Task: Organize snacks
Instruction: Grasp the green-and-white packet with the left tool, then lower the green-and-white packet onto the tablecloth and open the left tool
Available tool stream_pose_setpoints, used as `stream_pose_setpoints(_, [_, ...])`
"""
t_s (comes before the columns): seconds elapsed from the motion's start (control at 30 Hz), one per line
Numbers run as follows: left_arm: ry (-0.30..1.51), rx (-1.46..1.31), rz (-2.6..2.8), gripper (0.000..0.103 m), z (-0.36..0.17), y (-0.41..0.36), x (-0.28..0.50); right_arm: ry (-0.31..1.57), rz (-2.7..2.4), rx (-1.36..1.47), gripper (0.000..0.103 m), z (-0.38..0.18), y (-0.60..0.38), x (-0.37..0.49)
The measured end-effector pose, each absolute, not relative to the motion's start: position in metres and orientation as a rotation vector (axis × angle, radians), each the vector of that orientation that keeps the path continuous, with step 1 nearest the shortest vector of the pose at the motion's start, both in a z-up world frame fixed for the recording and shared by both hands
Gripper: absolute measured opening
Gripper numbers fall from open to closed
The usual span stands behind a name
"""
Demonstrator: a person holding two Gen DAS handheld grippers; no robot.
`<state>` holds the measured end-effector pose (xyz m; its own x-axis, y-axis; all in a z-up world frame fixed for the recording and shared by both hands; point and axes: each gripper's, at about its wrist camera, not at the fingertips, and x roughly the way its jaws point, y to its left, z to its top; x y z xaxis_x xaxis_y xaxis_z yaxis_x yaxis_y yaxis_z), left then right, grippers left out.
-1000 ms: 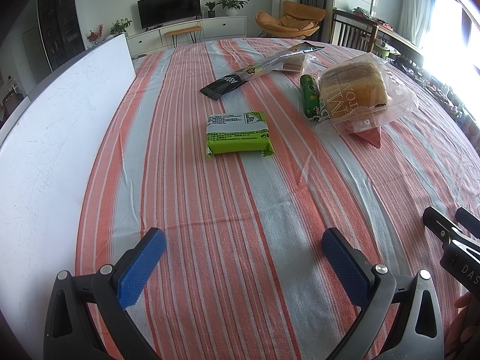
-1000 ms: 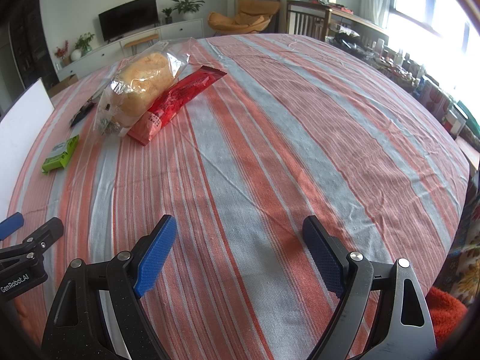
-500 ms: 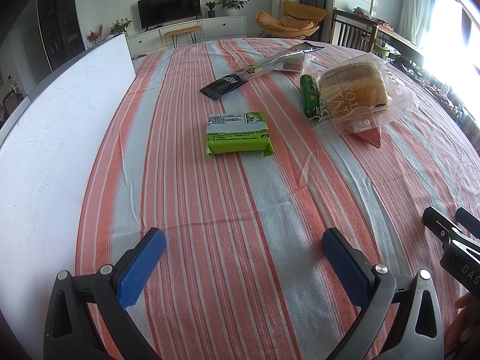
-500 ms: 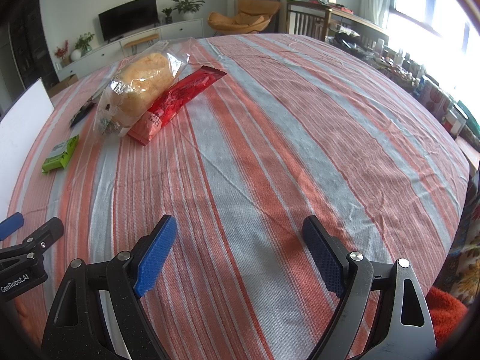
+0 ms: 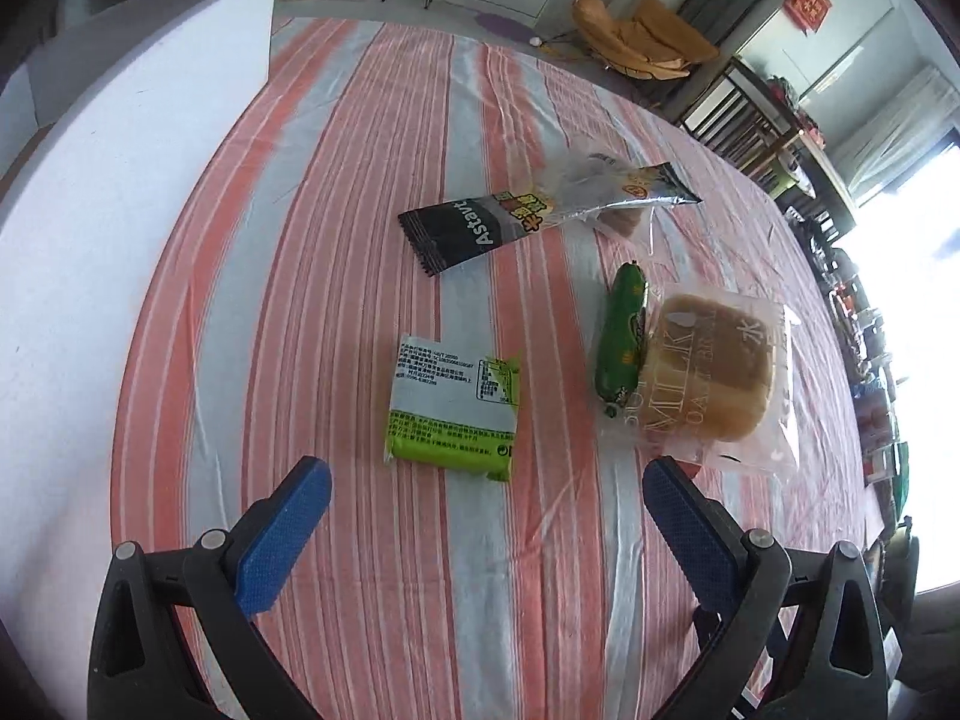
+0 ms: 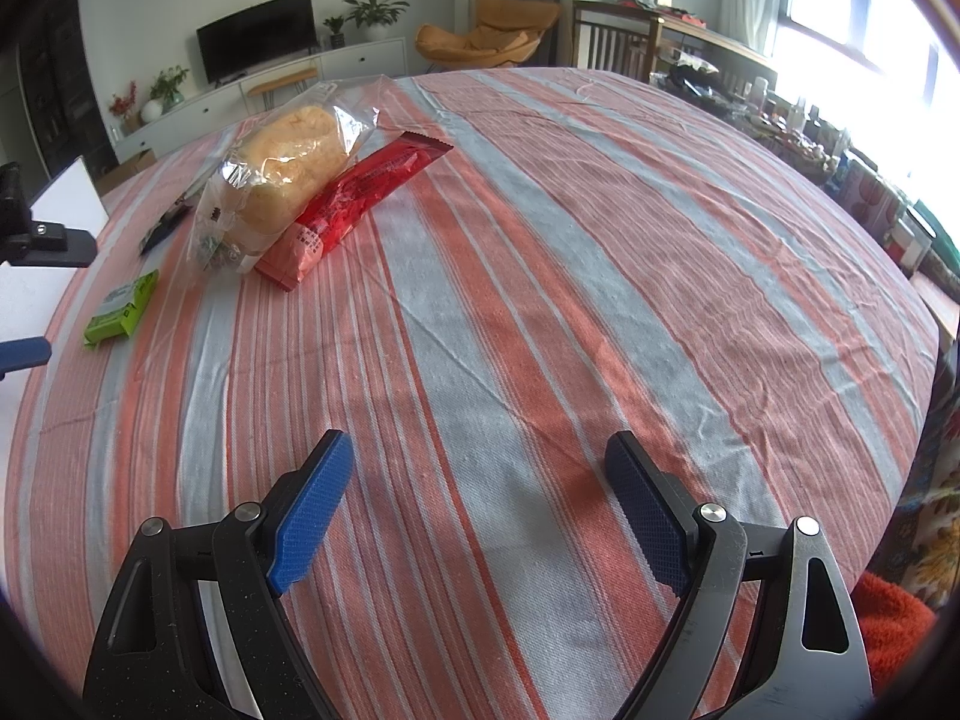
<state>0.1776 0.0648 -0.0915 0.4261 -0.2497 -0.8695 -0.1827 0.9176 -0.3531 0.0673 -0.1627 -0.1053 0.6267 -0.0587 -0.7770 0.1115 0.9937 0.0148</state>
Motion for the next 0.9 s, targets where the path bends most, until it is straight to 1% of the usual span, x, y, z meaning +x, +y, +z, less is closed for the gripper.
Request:
stream_pose_setpoints(0.03, [1.147,-0.434,-0.041,0.100,-0.094,0.063,0.182,0.888,-0.098,0.063,0.088,-0.105,-0.163,0.067])
stream_pose_setpoints(0.17, [1.195,-0.440,-0.080,0.099,-0.112,0.051,0.206,0.888,-0.098,0.063,0.088,-0.105,-0.163,0.067])
stream_pose_setpoints(0.2, [1.192,-0.408,-0.088,0.100,-0.112,0.046,0.211,0.888,-0.098,0.063,0.088,-0.105,-0.163,0.067])
stream_pose_setpoints(0.3, [1.237,-0.283,-0.123,0.097,-0.111,0.035,0.220,0.888,-0.096,0.063,0.088,-0.105,-0.163,0.067])
stream_pose_setpoints(0.4, [1.222,-0.150,-0.118,0.097,-0.106,0.033,0.216,0.888,-0.098,0.064,0.088,-0.106,-0.163,0.068])
stream_pose_setpoints(0.43, [1.216,-0.111,-0.106,0.096,-0.107,0.033,0.214,0.888,-0.097,0.064,0.089,-0.105,-0.163,0.068])
stream_pose_setpoints(0.47, [1.212,-0.085,-0.099,0.091,-0.108,0.035,0.213,0.888,-0.097,0.064,0.089,-0.105,-0.163,0.068])
stream_pose_setpoints(0.5, [1.218,-0.070,-0.096,0.072,-0.111,0.036,0.211,0.888,-0.098,0.064,0.089,-0.105,-0.163,0.068])
stream_pose_setpoints(0.53, [1.196,-0.039,-0.074,0.057,-0.111,0.037,0.208,0.888,-0.098,0.064,0.089,-0.106,-0.163,0.068])
stream_pose_setpoints(0.57, [1.176,-0.028,-0.076,0.051,-0.110,0.037,0.204,0.889,-0.097,0.063,0.089,-0.106,-0.163,0.068])
stream_pose_setpoints(0.7, [1.151,-0.086,-0.051,0.050,-0.108,0.047,0.180,0.889,-0.096,0.064,0.089,-0.105,-0.163,0.068])
stream_pose_setpoints(0.9, [1.101,-0.046,-0.079,0.051,-0.106,0.036,0.115,0.889,-0.098,0.063,0.089,-0.106,-0.162,0.067])
